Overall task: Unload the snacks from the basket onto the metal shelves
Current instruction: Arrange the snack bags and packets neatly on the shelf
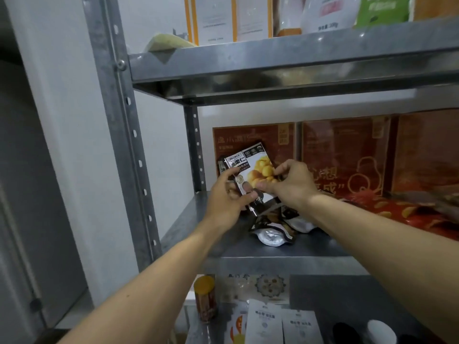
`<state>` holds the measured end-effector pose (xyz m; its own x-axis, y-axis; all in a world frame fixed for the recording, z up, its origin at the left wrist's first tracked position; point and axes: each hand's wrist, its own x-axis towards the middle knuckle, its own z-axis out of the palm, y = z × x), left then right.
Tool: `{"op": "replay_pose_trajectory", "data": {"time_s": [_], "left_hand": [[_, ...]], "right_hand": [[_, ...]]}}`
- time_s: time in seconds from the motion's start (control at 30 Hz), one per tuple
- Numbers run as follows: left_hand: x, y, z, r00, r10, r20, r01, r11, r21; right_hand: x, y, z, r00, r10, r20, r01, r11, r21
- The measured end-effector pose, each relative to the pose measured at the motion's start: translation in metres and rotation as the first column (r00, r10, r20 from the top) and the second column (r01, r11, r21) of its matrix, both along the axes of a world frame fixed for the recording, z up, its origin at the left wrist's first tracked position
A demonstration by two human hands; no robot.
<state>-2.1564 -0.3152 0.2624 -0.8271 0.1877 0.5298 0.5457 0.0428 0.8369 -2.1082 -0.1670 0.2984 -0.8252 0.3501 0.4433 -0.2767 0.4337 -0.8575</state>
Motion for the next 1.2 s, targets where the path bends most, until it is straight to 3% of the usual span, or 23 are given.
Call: {"op": "replay_pose_trajectory", "data": {"time_s": [0.17, 0.5, 0.9, 1.2], "left_hand": [[-0.015, -0.023, -0.001, 0.989, 0.101, -0.105, -0.100, 0.995, 0.022], [-0.061, -0.035, -0.040, 0.975, 0.195, -0.105, -0.205, 0.974, -0.096], [-0.078, -0.028, -0.046, 0.967, 0.167, -0.194, -0.224, 0.919, -0.325], [-0.079, -0.030, -0.049, 0.963, 0.186, -0.196, -0.247, 0.899, -0.362]], "right_hand": [[-0.023, -0.025, -0.005, 0.997, 0.029, 0.077, -0.034, 0.998, 0.056], [-0.061, -0.041, -0.039, 0.974, 0.012, 0.225, -0.034, 0.995, 0.098], [-0.072, -0.023, -0.056, 0.965, 0.004, 0.262, -0.107, 0.918, 0.381], [-0.069, -0.014, -0.060, 0.964, 0.032, 0.264, -0.146, 0.894, 0.424]]}}
